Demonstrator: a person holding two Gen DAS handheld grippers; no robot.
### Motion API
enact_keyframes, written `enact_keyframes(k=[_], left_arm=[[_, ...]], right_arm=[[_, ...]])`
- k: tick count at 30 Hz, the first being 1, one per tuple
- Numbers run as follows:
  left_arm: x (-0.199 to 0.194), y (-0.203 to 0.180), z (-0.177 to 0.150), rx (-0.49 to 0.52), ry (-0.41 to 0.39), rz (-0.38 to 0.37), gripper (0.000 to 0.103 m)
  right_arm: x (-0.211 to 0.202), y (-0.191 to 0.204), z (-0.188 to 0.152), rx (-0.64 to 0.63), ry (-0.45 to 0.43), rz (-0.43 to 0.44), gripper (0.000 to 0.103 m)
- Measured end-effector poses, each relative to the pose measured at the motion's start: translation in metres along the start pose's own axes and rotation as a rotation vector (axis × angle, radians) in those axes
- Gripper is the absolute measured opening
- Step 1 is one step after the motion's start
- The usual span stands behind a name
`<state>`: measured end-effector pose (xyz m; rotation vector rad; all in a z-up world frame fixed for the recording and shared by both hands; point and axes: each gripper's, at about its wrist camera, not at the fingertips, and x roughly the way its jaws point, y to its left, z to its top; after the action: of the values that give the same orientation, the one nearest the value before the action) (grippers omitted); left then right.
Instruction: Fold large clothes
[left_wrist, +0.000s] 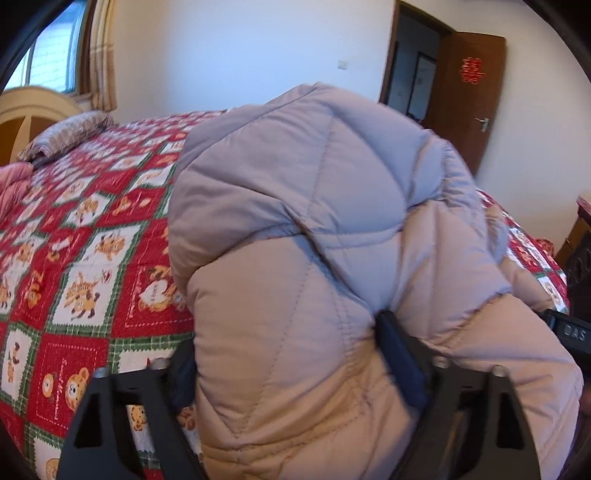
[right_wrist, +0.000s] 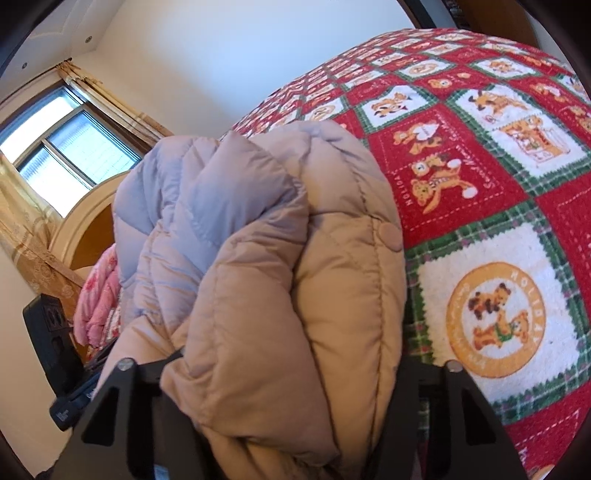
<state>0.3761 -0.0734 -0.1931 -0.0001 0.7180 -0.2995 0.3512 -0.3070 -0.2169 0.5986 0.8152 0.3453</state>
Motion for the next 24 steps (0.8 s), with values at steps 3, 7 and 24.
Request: enact_keyframes(k=[3, 7, 24], left_arm=[[-0.016, -0.013, 0.001, 0.06, -0.046, 0.03, 0.047], [-0.051, -0.023, 0.011, 0.105, -0.117, 0.031, 0.031], [-0.2, 0.05, 0.03, 0.069, -0.328, 0.148, 0.029]], right_arm=[[-0.007, 0.007, -0.003, -0.022, -0.029, 0.015, 0.036], [-0.023, 0.016, -0.009, -0.009, -0.076, 0.072, 0.028], [-0.044, 0.154, -0.008, -0.166, -0.134, 0.292, 0.026]])
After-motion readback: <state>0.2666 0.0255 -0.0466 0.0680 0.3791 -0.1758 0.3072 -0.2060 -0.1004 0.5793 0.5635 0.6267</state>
